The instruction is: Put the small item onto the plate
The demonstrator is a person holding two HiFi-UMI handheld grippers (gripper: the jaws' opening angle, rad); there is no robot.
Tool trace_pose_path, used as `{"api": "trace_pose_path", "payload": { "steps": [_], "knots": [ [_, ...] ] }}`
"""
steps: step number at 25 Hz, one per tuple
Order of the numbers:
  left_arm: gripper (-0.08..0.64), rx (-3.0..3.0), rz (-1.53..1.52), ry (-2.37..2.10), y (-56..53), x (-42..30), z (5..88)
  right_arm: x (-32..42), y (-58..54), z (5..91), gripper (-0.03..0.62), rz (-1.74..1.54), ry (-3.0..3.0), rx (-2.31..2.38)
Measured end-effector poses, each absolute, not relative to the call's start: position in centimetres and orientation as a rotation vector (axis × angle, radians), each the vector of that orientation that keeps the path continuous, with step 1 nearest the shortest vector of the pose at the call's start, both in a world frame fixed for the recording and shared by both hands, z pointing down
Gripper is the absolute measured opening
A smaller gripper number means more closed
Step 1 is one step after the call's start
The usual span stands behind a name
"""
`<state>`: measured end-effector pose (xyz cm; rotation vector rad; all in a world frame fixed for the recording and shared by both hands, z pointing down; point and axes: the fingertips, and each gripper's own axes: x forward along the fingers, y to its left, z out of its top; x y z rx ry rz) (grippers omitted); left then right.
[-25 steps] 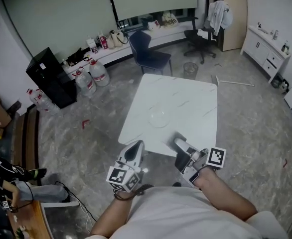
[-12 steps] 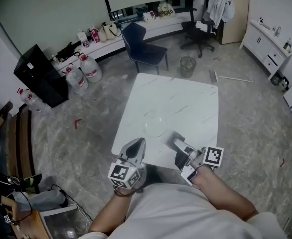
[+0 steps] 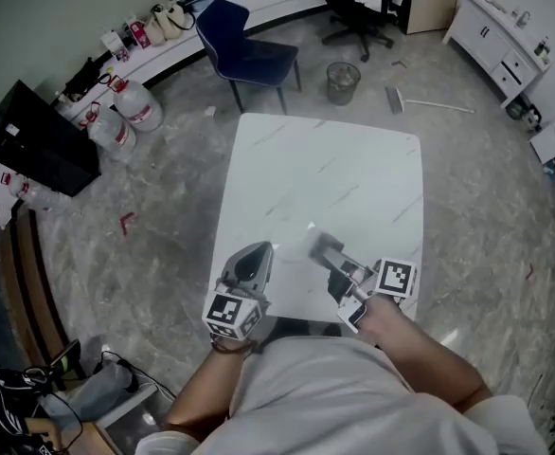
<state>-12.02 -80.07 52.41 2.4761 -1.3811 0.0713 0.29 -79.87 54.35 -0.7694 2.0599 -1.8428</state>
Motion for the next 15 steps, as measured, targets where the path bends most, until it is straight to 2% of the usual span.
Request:
{"api": "trace_pose_path", "payload": {
  "steps": [15],
  "knots": [
    [0.006, 2.395, 0.156, -1.261, -88.3, -15.4, 65.0, -4.6, -87.3, 73.1, 0.097, -2.129, 1.956, -0.985]
  ]
}}
